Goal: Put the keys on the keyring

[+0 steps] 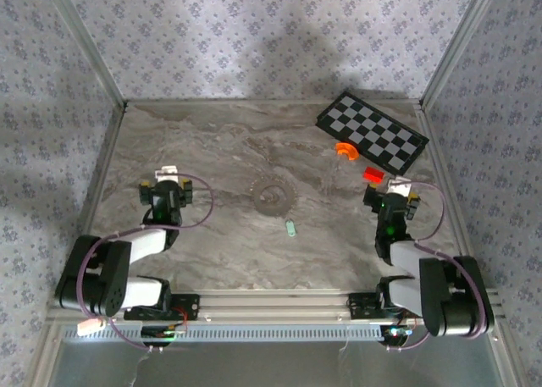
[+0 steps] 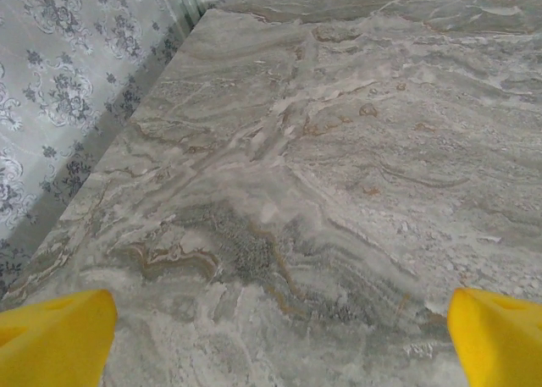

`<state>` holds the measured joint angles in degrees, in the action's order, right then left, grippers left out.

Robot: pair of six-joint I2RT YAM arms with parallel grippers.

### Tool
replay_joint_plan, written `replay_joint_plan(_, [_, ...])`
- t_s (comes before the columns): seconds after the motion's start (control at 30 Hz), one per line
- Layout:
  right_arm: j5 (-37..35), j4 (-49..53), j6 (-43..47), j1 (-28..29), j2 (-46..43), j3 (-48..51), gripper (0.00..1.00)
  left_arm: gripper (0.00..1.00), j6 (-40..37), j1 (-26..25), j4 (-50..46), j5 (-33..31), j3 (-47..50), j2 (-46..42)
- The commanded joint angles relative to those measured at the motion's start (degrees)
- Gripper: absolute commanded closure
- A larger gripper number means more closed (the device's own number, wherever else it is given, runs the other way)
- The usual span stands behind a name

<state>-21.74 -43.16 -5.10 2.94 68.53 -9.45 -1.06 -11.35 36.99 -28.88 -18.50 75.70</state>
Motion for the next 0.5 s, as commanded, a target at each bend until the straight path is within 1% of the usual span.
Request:
replay_joint_plan(0.0, [2.5, -7.1, 0.3, -0.6, 3.8, -2.9, 0.00, 0.00, -0.5, 1.1, 5.1, 1.2, -2.6, 2.1])
replay_joint_plan(0.03, [1.9, -8.0, 1.2, -0.6, 4.8, -3.1, 0.00, 0.00, -0.6, 1.3, 5.5, 1.5, -2.9, 2.7])
replay_joint_plan(0.1, [1.5, -15.2, 1.6, -0.7, 7.9, -1.1, 0.00, 0.00, -0.8, 1.5, 6.5, 2.4, -3.3, 3.7])
replay_joint_plan(0.13, [1.3, -17.7, 2.4, -0.8, 9.1, -0.4, 0.00, 0.00, -1.7, 1.7, 9.4, 3.9, -2.6, 4.4])
replay_joint_plan(0.2, [1.6, -20.2, 2.0, -1.4, 11.3, -0.1, 0.00, 0.00, -2.1, 1.8, 17.9, 2.5, -0.4, 8.3])
replay_joint_plan(0.23, [2.0, -20.4, 1.9, -1.6, 11.7, -0.3, 0.00, 0.00, -2.2, 1.8, 19.4, 1.7, -0.1, 9.2])
replay_joint_plan(0.3, [2.9, -20.5, 1.9, -1.8, 12.8, -0.7, 0.00, 0.00, -1.4, 2.3, 16.4, 2.7, -0.8, 8.6])
replay_joint_plan(0.37, [3.4, -20.5, 2.5, -1.9, 13.4, -1.2, 0.00, 0.00, -0.9, 2.9, 17.0, 3.2, -0.6, 8.7])
replay_joint_plan(0.47, [4.8, -17.7, 3.1, -1.9, 13.4, -2.6, 0.00, 0.00, 0.0, 3.7, 14.9, 4.1, -1.6, 8.7])
